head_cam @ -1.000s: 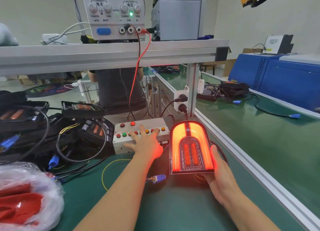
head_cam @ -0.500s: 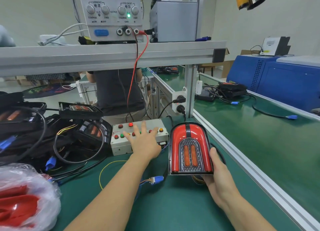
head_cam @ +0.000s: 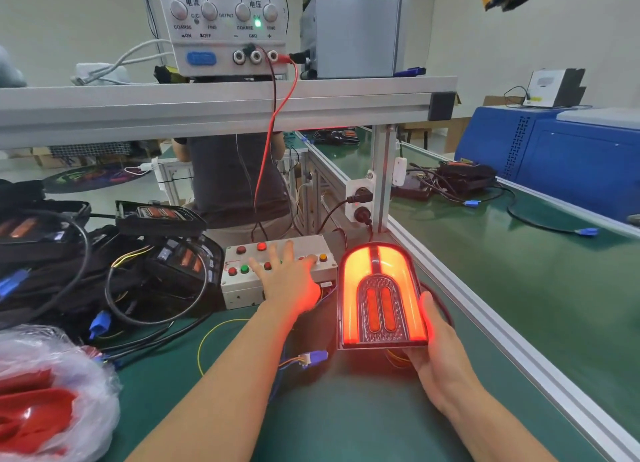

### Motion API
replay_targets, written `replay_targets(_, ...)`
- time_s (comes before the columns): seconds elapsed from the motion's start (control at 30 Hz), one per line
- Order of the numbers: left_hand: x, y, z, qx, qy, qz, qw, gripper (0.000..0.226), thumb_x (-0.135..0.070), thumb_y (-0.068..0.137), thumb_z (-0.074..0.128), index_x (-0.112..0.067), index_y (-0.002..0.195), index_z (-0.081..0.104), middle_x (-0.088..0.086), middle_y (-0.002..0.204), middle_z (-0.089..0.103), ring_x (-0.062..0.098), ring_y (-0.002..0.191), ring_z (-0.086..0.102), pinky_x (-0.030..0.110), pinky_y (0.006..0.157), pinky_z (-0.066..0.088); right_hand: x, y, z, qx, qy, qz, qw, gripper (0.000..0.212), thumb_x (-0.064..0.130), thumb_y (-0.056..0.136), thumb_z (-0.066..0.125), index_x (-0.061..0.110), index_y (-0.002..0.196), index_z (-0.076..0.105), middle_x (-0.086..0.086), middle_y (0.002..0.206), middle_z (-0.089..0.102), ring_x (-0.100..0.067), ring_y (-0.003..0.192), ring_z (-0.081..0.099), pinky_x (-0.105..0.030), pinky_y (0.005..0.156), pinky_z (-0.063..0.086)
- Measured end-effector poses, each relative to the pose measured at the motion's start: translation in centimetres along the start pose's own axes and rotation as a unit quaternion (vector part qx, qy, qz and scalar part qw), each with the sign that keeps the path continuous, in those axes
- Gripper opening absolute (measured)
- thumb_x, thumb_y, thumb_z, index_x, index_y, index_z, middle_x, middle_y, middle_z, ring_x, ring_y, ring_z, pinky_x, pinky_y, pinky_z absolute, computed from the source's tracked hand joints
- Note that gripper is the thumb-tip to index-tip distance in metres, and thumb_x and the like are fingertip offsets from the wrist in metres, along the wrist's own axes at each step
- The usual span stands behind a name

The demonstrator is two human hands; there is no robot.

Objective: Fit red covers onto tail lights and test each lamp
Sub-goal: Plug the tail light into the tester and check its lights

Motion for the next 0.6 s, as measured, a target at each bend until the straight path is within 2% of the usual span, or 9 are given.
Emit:
replay_targets(0.27,0.0,0.0,0.1,0.011,0.005,-0.003,1.000,0.071,-0.014,0.081,0.050,-0.047,0.142,0.033,0.005,0.160,0.003,0.034,0.145,-0.011,0.068,0.106,-0.012,-0.1,-0.1,-0.3,-0.016,-0.005,0.007,1.000,0.045,0.046,0.100,0.037,0.036,0.086,0.079,-0.004,0.094,0.077,-0.013,0.083,0.073,-0.039,0.089,0.049)
replay_targets(0.37,0.0,-0.1,-0.1,0.017,0.003,0.000,1.000,0.070,-0.014,0.081,0.049,-0.047,0.141,0.033,0.004,0.160,0.002,0.034,0.145,-0.011,0.067,0.107,-0.012,-0.1,-0.1,-0.5,-0.021,-0.015,0.014,1.000,0.045,0.046,0.100,0.039,0.031,0.087,0.079,-0.007,0.097,0.076,-0.015,0.085,0.073,-0.039,0.089,0.050)
replay_targets(0.47,-0.5,-0.8,-0.8,0.042,-0.001,0.024,0.999,0.069,-0.014,0.083,0.046,-0.042,0.144,0.031,0.004,0.160,0.000,0.032,0.146,-0.010,0.065,0.108,-0.011,0.1,-0.1,-0.7,-0.022,-0.037,0.020,0.999,0.045,0.045,0.100,0.040,0.033,0.082,0.079,-0.005,0.091,0.077,-0.013,0.080,0.073,-0.039,0.084,0.051)
replay_targets(0.53,-0.6,-1.8,-2.5,0.035,-0.049,0.047,0.997,0.069,-0.011,0.085,0.046,-0.036,0.146,0.029,0.003,0.158,0.011,0.028,0.145,0.004,0.059,0.112,0.001,0.4,0.0,-1.2,-0.033,-0.069,0.035,0.996,0.046,0.043,0.101,0.043,0.028,0.078,0.080,-0.005,0.085,0.077,-0.015,0.074,0.073,-0.041,0.079,0.052)
replay_targets(0.6,-0.6,-3.4,-4.5,0.025,-0.118,0.098,0.988,0.054,-0.016,0.089,0.049,-0.032,0.140,0.041,0.000,0.141,0.043,0.024,0.134,0.032,0.047,0.111,0.021,0.3,0.1,-2.0,-0.053,-0.091,0.064,0.992,0.045,0.040,0.101,0.045,0.015,0.083,0.077,-0.007,0.084,0.077,-0.019,0.074,0.072,-0.039,0.072,0.054)
Point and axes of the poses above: each hand's wrist, its own y-axis towards the middle knuckle, its own z-axis out of the palm, x = y × z, the point moved 10 cm from there along y, towards the middle knuckle
